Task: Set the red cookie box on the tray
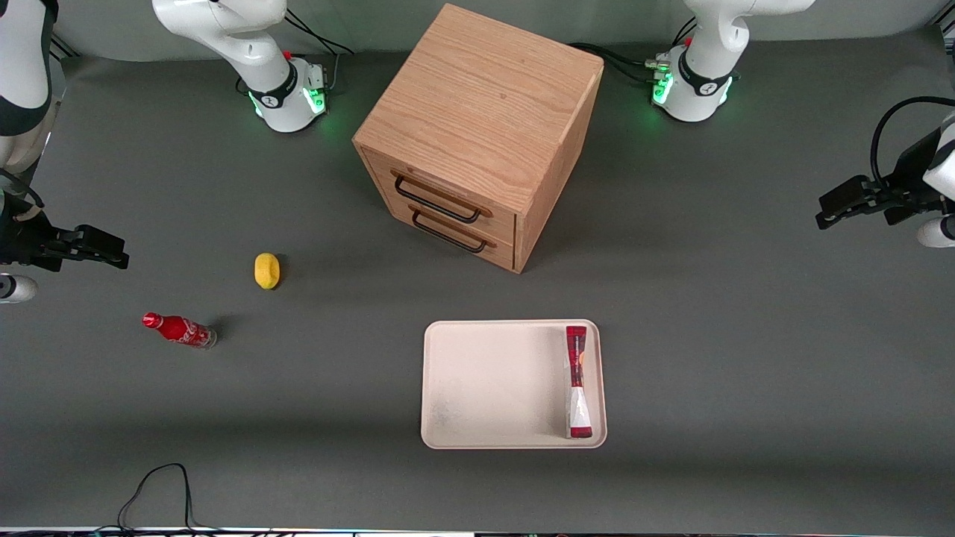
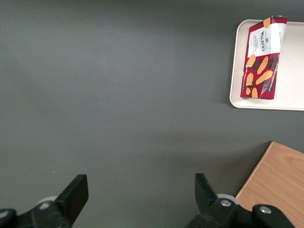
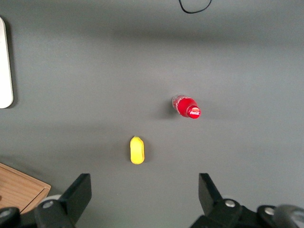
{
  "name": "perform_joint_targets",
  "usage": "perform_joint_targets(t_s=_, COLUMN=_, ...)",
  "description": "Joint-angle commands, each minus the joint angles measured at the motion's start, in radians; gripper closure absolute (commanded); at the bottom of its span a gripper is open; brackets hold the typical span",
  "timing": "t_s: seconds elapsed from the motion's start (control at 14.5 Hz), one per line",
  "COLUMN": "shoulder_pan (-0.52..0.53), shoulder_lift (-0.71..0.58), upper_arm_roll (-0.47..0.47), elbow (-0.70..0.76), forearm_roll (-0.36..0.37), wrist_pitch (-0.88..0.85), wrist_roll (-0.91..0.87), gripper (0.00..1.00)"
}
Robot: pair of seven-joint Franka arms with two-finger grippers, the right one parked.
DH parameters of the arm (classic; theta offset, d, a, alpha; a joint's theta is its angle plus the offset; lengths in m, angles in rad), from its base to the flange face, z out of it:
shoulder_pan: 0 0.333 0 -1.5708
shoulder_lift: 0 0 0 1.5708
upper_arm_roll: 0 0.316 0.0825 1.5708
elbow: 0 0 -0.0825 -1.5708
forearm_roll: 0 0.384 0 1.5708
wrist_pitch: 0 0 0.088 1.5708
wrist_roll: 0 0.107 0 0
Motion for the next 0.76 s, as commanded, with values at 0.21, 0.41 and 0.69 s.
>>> perform_joint_targets(t_s=0.21, shoulder_pan=-0.016, shoulder_lift=-0.003, upper_arm_roll=0.010, elbow=0.015, forearm_roll=0.031, wrist_pitch=-0.050, wrist_roll=0.025, gripper=0.00)
perform_joint_targets(t_s=0.41, shoulder_pan=-0.013, shoulder_lift=-0.003, upper_arm_roll=0.009, elbow=0.015, forearm_roll=0.031, wrist_pitch=-0.050, wrist_roll=0.024, gripper=0.00)
perform_joint_targets(t_s=0.69, shoulder_pan=-0.013, shoulder_lift=-0.003, upper_arm_roll=0.009, elbow=0.013, forearm_roll=0.031, wrist_pitch=-0.051, wrist_roll=0.019, gripper=0.00)
